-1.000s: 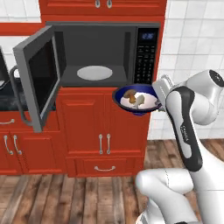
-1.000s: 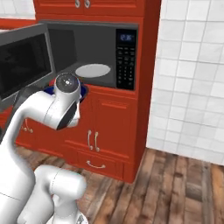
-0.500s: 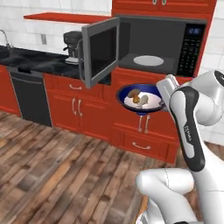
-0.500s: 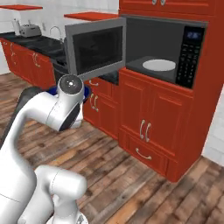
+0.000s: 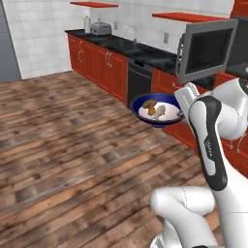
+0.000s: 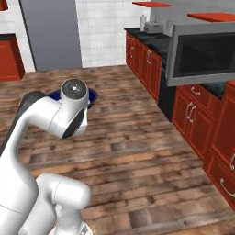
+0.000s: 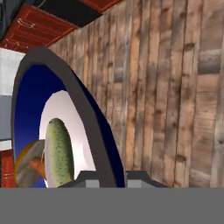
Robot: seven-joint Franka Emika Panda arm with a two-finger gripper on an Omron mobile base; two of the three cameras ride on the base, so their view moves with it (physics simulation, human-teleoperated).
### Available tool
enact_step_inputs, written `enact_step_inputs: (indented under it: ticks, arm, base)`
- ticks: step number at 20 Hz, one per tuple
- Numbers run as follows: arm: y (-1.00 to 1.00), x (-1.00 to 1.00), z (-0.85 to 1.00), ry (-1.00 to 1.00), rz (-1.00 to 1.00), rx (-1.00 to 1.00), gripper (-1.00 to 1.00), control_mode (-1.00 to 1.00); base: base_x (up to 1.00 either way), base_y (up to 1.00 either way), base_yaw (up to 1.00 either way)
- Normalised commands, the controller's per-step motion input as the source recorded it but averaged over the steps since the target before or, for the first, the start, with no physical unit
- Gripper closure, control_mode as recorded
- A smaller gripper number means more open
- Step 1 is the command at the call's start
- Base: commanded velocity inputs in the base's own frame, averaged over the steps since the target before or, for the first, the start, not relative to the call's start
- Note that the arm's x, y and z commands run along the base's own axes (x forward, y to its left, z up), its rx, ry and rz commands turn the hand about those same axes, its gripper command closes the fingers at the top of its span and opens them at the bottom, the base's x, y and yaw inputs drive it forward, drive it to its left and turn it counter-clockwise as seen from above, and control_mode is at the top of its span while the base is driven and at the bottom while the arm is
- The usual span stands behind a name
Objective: The microwave is finished heating the fish and mushroom. Take the bowl containing the food and place it on the dining counter.
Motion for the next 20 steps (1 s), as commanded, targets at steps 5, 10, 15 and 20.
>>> enact_step_inputs:
  ticks: [5,10,15,20]
  arm:
    - [0.00,0.00,0.00,0.00,0.00,0.00,1.00,1.00]
    - [0.00,0.00,0.00,0.00,0.00,0.00,1.00,1.00]
    - [0.00,0.00,0.00,0.00,0.00,0.00,1.00,1.00]
    - [0.00,0.00,0.00,0.00,0.00,0.00,1.00,1.00]
  base:
    - [-0.33,0.00,0.82]
    - [-0.02,0.01,0.72]
    - [0.16,0.08,0.60]
    - [0.84,0.09,0.25]
